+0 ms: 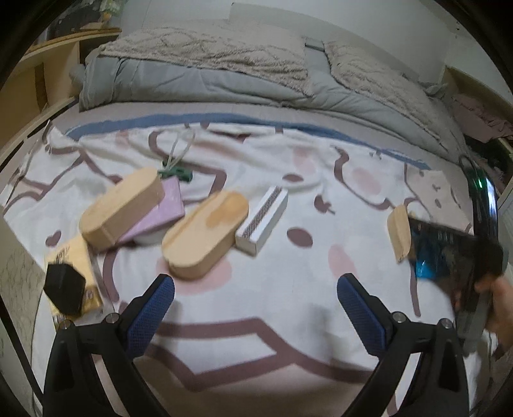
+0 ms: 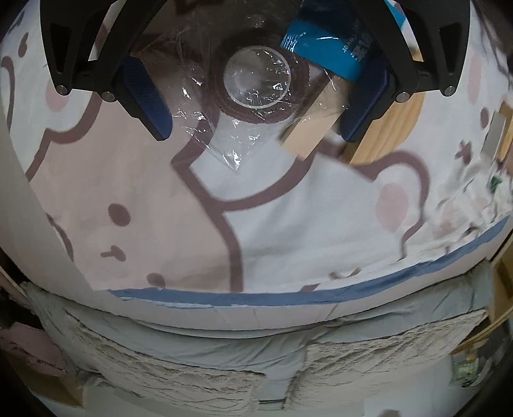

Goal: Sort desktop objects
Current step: 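Grasp the blue packet with the right tool and lift it, then grasp the white perforated box with the left tool while the right tool sets the blue packet down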

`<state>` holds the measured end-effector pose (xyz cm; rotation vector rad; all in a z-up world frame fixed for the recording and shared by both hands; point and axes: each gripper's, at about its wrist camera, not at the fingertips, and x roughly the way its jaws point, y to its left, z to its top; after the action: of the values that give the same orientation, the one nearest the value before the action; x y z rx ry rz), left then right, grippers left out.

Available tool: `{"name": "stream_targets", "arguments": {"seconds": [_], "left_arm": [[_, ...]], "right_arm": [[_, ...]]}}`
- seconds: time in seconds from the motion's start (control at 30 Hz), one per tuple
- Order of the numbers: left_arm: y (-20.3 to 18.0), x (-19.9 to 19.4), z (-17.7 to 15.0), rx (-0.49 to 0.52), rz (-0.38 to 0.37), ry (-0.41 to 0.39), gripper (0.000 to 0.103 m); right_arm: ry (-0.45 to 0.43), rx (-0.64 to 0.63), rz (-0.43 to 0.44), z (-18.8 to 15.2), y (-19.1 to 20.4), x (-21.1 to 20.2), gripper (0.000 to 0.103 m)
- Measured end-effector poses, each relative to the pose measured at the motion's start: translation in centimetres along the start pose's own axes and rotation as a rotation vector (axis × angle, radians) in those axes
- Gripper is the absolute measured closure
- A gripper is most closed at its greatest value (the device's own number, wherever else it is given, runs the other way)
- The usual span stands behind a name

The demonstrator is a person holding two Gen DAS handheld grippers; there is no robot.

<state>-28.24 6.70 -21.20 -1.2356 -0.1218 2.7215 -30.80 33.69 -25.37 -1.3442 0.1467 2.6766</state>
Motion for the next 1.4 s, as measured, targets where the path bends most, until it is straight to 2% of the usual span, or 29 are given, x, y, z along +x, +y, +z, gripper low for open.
{"name": "stream_targets", "arguments": {"seconds": [0.1, 0.2, 0.3, 0.37, 0.7, 0.83, 0.93, 1.1, 1.2, 1.23, 1.4], "left_arm": [[-0.1, 0.0, 1.0, 0.022, 0.003, -0.02, 0.002], [-0.1, 0.3, 2.0, 0.052, 0.045, -0.048, 0.002], [0.1, 1.0, 3.1, 0.054, 0.042, -0.054, 0.003], [0.1, 1.6, 3.7, 0.058, 0.033, -0.052, 0.01], [-1.1, 4.5, 5.4, 0.081, -0.012, -0.019, 0.026], [-2.1, 5.7, 5.9, 0.103, -0.007, -0.006, 0.041], [-2.9, 6.3, 6.0, 0.133, -0.001, -0.008, 0.042], [-3.7, 7.9, 5.6, 0.177, 0.009, 0.024, 0.051], [-3.8, 7.8, 5.2, 0.183, 0.01, 0.013, 0.056], [-3.9, 7.7, 5.0, 0.182, -0.005, 0.023, 0.064], [-3.5, 7.6, 4.0, 0.168, -0.023, 0.052, 0.067]], "right_arm": [[0.001, -0.02, 0.026, -1.1, 0.6, -0.7, 0.0], [0.008, -0.036, 0.048, -2.0, 1.2, -1.4, 0.0], [0.015, -0.055, 0.062, -3.5, 1.7, -2.4, 0.0], [0.023, -0.074, 0.066, -4.3, 1.8, -2.9, 0.0], [0.01, -0.073, 0.093, -8.7, 0.7, -6.3, 0.0], [0.007, -0.068, 0.101, -10.1, 0.5, -7.4, 0.0], [-0.001, -0.06, 0.106, -11.4, 0.4, -8.2, 0.0], [-0.014, -0.041, 0.116, -13.0, 0.3, -9.5, 0.0], [-0.024, -0.023, 0.133, -13.5, 0.0, -9.9, 0.0], [-0.027, -0.016, 0.142, -13.6, -0.1, -9.9, 0.0], [-0.024, -0.018, 0.138, -13.7, 0.0, -9.8, 0.0]]}}
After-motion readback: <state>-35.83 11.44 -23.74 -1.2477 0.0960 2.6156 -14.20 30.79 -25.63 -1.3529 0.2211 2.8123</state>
